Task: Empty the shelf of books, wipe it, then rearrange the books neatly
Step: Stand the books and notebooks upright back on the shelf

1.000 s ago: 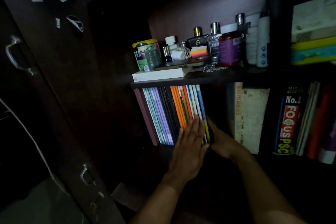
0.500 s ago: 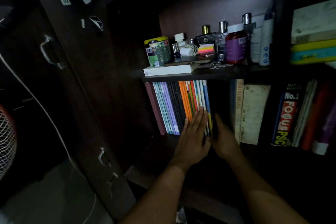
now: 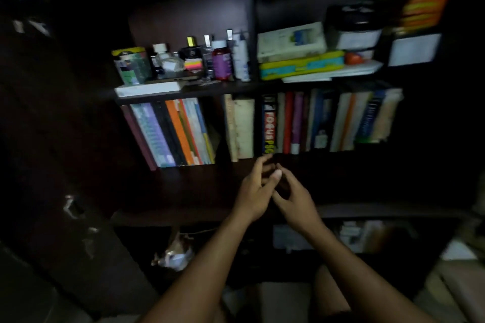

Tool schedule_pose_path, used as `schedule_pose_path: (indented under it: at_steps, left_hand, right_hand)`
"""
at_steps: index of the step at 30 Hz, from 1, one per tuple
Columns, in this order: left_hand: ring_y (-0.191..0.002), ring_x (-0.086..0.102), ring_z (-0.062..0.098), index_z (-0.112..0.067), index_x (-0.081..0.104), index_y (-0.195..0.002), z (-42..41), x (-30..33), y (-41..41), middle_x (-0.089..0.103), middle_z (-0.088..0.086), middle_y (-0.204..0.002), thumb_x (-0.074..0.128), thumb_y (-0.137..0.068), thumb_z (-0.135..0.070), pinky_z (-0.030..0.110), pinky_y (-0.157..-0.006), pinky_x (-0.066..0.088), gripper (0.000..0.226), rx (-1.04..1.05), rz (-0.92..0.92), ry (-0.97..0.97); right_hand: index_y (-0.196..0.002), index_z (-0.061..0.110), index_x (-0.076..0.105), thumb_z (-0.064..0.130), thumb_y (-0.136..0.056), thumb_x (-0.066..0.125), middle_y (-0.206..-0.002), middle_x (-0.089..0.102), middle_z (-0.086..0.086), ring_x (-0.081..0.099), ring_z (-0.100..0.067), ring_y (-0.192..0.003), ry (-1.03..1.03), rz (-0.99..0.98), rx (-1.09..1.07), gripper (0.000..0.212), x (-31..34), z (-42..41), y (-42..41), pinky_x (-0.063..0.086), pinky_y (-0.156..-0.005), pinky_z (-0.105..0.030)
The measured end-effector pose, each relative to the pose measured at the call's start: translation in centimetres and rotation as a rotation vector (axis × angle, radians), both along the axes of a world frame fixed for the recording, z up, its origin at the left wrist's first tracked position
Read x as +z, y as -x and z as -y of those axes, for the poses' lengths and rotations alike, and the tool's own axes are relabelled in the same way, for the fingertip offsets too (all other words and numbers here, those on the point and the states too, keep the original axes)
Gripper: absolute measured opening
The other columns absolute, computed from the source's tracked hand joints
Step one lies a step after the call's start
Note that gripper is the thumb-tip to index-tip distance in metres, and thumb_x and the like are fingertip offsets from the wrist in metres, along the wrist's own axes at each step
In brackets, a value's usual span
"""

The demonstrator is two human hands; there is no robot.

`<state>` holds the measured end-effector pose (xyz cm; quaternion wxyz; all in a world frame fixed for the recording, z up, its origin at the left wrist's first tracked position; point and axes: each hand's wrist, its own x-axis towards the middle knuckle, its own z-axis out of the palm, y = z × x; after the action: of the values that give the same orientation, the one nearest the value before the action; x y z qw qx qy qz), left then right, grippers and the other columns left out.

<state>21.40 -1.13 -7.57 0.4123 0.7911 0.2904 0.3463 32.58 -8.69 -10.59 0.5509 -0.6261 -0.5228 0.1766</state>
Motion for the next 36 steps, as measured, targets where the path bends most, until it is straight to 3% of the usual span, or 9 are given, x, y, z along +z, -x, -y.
schedule_pose_path:
  at_steps: [3,7,13,15,22,25,28,33,36]
  left_hand:
    - [-0.090,0.066,-0.011,-0.027,0.048,-0.142,5.6,1.4,-4.4,0.064,-0.003,-0.133,0.059,-0.102,-0.028,0.007,-0.080,0.047,0.042,-0.146,0.005,0.023]
    - [-0.104,0.068,0.002,-0.037,0.044,-0.144,13.6,3.0,-9.6,0.060,-0.006,-0.137,0.060,-0.100,-0.035,0.030,-0.092,0.057,0.047,-0.412,-0.070,0.043]
    - [-0.112,0.062,0.002,-0.036,0.042,-0.146,24.6,2.2,-14.8,0.055,-0.009,-0.137,0.065,-0.097,-0.034,0.029,-0.097,0.053,0.054,-0.743,-0.248,-0.007]
    - [-0.120,0.059,0.007,-0.038,0.040,-0.147,27.0,0.8,-16.2,0.052,-0.007,-0.142,0.068,-0.095,-0.039,0.032,-0.102,0.052,0.060,-0.824,-0.301,-0.021]
    - [-0.138,0.044,0.002,-0.029,0.034,-0.155,31.7,-1.2,-20.9,0.046,-0.005,-0.153,0.074,-0.090,-0.036,0.035,-0.115,0.041,0.076,-0.904,-0.360,-0.144]
    - [-0.138,0.044,0.005,-0.024,0.036,-0.154,33.5,-0.1,-23.9,0.046,-0.008,-0.149,0.072,-0.090,-0.039,0.025,-0.112,0.036,0.074,-0.885,-0.323,-0.207]
    - [-0.134,0.045,0.006,-0.026,0.032,-0.157,35.6,1.3,-27.7,0.044,-0.007,-0.150,0.065,-0.089,-0.058,0.027,-0.110,0.036,0.081,-0.831,-0.349,-0.135]
    - [-0.141,0.042,0.023,-0.028,0.030,-0.157,38.4,2.6,-31.8,0.037,-0.002,-0.160,0.045,-0.087,-0.080,0.049,-0.112,0.041,0.088,-0.774,-0.561,-0.118]
    - [-0.139,0.040,0.031,-0.019,0.037,-0.152,39.1,2.4,-32.8,0.043,0.010,-0.151,0.044,-0.093,-0.072,0.045,-0.112,0.038,0.080,-0.683,-0.616,-0.375]
  right_hand:
    - [-0.151,0.024,0.043,0.017,-0.094,0.066,-0.144,0.055,0.006,0.054,-0.002,-0.127,0.001,-0.024,-0.147,0.062,1.3,7.6,-3.5,0.045,-0.109,-0.026]
    - [-0.150,0.026,0.042,0.025,-0.095,0.066,-0.143,0.056,0.007,0.055,-0.003,-0.127,0.029,0.070,-0.303,0.061,2.9,18.3,-7.8,0.047,-0.107,-0.030]
    - [-0.139,0.023,0.052,0.031,-0.094,0.067,-0.133,0.059,0.005,0.054,-0.006,-0.122,0.219,0.266,-0.576,0.049,2.9,34.5,-12.2,0.042,-0.098,-0.017]
    - [-0.136,0.023,0.054,0.033,-0.092,0.064,-0.131,0.058,0.004,0.051,-0.011,-0.122,0.270,0.352,-0.673,0.046,2.3,38.9,-13.1,0.042,-0.102,-0.026]
    - [-0.112,0.014,0.065,0.012,-0.084,0.064,-0.112,0.059,0.010,0.056,-0.015,-0.105,-0.142,0.451,-1.177,0.028,0.8,48.1,-14.3,0.043,-0.095,-0.027]
    - [-0.129,0.018,0.049,0.025,-0.085,0.062,-0.126,0.048,0.005,0.052,-0.010,-0.108,-0.301,0.124,-1.392,0.046,-1.3,49.8,-15.2,0.043,-0.096,-0.025]
    - [-0.140,0.027,0.037,0.055,-0.079,0.055,-0.136,0.046,0.003,0.050,0.002,-0.120,-0.357,-0.284,-1.337,0.069,-2.3,50.2,-17.1,0.042,-0.105,-0.024]
    - [-0.145,0.022,0.043,0.067,-0.075,0.051,-0.135,0.042,0.006,0.045,-0.003,-0.123,-0.251,-0.335,-1.339,0.084,-3.2,50.1,-18.2,0.032,-0.095,0.000]
    - [-0.147,0.024,0.042,0.060,-0.078,0.057,-0.143,0.047,0.003,0.050,-0.006,-0.128,-0.308,-0.365,-1.310,0.079,-3.8,50.2,-18.8,0.043,-0.109,-0.026]
